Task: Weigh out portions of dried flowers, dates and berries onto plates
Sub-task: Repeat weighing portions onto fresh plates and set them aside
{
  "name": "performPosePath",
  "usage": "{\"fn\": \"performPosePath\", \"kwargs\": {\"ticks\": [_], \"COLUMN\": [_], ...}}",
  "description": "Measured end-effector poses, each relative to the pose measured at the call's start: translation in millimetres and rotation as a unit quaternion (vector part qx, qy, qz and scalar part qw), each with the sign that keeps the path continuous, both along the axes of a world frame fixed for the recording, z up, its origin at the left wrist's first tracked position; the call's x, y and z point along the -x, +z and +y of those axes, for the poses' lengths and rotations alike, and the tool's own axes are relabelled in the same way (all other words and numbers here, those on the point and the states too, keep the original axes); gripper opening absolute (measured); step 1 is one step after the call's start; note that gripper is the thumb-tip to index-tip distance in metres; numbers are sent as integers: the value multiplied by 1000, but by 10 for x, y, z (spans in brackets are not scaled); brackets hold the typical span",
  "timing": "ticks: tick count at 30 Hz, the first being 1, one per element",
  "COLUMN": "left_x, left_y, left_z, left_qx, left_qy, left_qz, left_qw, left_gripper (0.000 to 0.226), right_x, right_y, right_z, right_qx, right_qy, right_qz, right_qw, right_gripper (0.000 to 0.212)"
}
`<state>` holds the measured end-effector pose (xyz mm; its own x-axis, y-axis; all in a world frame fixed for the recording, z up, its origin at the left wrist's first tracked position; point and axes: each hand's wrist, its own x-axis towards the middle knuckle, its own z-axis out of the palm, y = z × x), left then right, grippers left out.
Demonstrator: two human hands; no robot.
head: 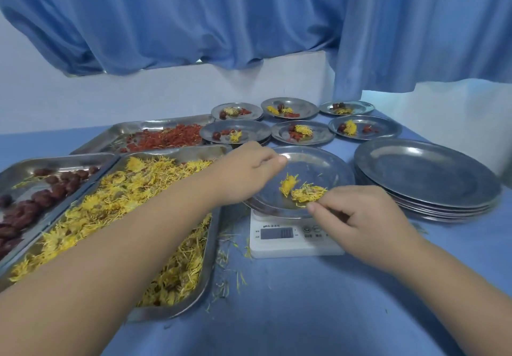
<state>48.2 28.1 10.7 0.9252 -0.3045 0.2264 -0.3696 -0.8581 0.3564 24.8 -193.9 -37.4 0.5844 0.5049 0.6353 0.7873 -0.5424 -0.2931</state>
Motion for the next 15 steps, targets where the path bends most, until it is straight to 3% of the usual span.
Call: {"fn": "performPosePath", "kwargs": {"ticks": [6,12,15], "left_x": [97,182,195], "left_y": [-14,24,18], "left_z": [727,1774,2398], "left_qx": [9,-40,-99], "left_qy": [89,237,294], "left_qz": [-40,-51,-33], "left_qw": [995,969,950], "left_gripper": [22,19,25], "right_x": [50,-16,-2], "right_y": [98,155,74], "right_z": [275,783,875], "right_qx": [31,85,108], "right_qy": [23,12,-16], "right_qz": [-21,-13,-71], "right_qw": [999,996,991], "right_gripper": [43,44,47]}}
